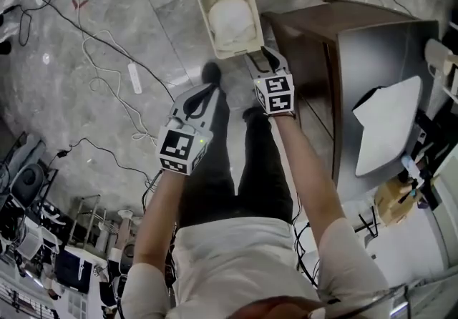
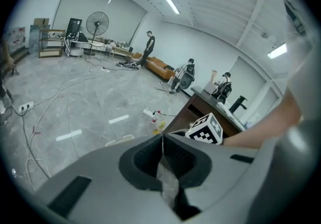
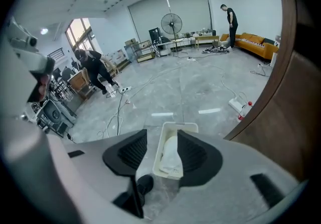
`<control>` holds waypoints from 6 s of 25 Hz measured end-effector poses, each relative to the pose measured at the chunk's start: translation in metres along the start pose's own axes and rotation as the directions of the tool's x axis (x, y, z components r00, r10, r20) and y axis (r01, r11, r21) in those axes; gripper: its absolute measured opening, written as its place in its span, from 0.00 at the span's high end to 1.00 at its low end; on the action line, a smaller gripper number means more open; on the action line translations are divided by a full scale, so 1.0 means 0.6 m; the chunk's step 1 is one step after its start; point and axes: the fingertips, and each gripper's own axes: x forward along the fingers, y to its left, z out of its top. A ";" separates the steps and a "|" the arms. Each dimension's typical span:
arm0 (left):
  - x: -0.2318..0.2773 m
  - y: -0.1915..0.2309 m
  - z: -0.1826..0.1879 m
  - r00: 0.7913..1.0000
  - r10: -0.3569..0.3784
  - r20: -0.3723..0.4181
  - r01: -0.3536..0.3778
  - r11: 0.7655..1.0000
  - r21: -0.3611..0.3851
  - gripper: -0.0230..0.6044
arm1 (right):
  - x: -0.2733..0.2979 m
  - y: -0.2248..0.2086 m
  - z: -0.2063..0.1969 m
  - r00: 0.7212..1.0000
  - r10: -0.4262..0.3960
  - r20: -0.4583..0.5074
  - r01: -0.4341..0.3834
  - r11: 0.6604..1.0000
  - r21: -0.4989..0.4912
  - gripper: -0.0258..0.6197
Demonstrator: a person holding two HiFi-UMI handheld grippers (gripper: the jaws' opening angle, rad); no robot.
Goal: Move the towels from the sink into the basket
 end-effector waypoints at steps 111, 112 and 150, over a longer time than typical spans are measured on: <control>-0.089 -0.689 0.184 0.968 -0.233 -0.097 0.253 0.893 0.372 0.95 | -0.747 -0.483 -0.235 0.887 -0.434 -0.159 0.462 0.825 0.325 0.74; -0.099 -0.690 0.188 0.968 -0.234 -0.091 0.251 0.891 0.378 0.95 | -0.768 -0.475 -0.229 0.884 -0.443 -0.145 0.466 0.824 0.322 0.74; -0.326 -0.773 0.353 0.931 -0.337 0.140 0.241 0.856 0.458 0.95 | -1.320 -0.116 0.079 0.641 -0.500 0.583 0.358 0.866 0.350 0.74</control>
